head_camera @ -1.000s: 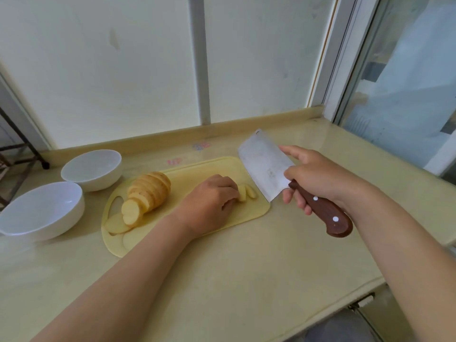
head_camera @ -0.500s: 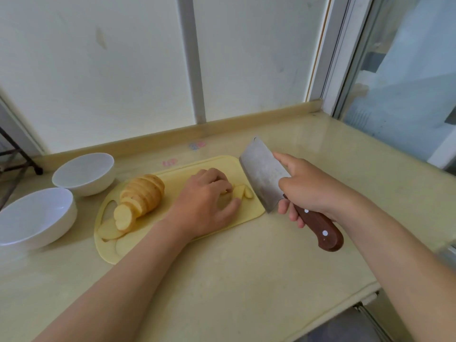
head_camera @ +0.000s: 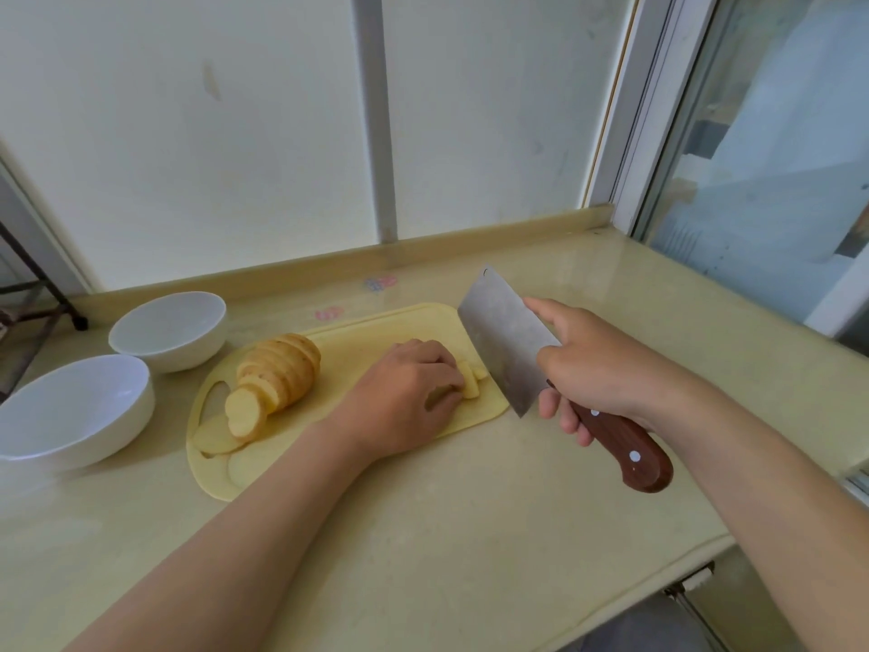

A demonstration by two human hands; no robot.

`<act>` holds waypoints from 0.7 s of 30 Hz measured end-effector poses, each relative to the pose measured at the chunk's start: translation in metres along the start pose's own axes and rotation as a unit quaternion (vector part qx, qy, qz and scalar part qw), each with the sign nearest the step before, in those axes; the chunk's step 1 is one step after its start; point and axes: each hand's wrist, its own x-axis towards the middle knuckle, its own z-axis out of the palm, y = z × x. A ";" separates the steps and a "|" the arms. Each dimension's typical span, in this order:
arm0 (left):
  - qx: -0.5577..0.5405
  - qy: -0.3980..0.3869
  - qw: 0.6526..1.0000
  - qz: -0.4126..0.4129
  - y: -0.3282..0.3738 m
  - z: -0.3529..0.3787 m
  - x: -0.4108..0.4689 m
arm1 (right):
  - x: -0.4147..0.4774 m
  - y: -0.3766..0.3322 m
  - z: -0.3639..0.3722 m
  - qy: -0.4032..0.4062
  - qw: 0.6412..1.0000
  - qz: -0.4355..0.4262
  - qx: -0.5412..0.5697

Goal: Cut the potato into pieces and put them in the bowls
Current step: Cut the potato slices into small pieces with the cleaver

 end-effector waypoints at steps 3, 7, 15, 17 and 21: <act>0.001 0.000 1.000 0.011 0.001 0.001 0.002 | -0.007 -0.004 -0.006 0.000 1.000 -0.008 -0.020; 0.001 -0.001 1.000 0.027 0.005 0.001 0.003 | -0.016 -0.009 -0.007 -0.009 0.999 -0.018 -0.047; 0.002 0.004 1.000 0.028 0.006 0.002 0.004 | -0.021 -0.015 0.001 -0.035 0.993 -0.027 -0.107; 0.008 0.005 0.999 0.032 0.005 0.003 0.005 | -0.022 -0.014 0.001 -0.035 0.992 -0.027 -0.119; 0.020 0.008 0.999 0.050 0.005 0.003 0.006 | -0.026 -0.014 -0.001 -0.038 0.990 -0.024 -0.133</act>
